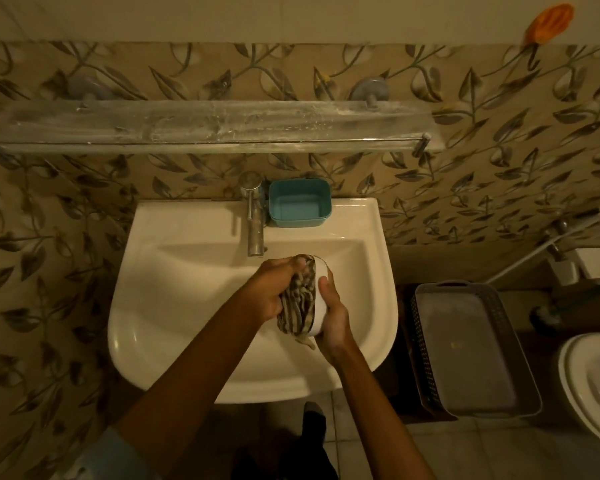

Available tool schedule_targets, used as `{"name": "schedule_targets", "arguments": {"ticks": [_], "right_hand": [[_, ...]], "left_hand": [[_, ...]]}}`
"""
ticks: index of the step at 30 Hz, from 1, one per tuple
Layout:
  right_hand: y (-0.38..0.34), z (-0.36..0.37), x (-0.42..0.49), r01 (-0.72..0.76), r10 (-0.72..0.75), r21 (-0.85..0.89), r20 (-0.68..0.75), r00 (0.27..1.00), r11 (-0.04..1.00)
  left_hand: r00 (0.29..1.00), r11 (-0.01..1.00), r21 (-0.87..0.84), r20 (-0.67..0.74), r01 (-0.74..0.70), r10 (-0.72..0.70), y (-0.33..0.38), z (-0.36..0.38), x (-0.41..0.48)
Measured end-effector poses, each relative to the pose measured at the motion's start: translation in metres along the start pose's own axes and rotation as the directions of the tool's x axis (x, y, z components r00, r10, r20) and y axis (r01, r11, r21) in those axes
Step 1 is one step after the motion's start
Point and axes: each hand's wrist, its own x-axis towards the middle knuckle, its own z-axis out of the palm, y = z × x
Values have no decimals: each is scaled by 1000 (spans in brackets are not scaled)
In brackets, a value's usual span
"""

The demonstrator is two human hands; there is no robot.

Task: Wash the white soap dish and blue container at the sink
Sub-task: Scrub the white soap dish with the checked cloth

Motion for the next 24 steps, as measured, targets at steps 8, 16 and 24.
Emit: {"name": "schedule_targets", "arguments": {"ticks": [8, 16, 24], "right_hand": [[-26, -26, 2, -253, 250, 190, 40, 967, 949], [-24, -23, 4, -156, 158, 215, 6, 987, 964], [-8, -33, 0, -117, 128, 246, -30, 991, 962]], "left_hand": [[674, 272, 654, 504, -706, 540, -40, 0, -9], [733, -98, 970, 231, -220, 640, -25, 22, 12], [612, -63, 887, 366, -458, 701, -30, 25, 6]]}}
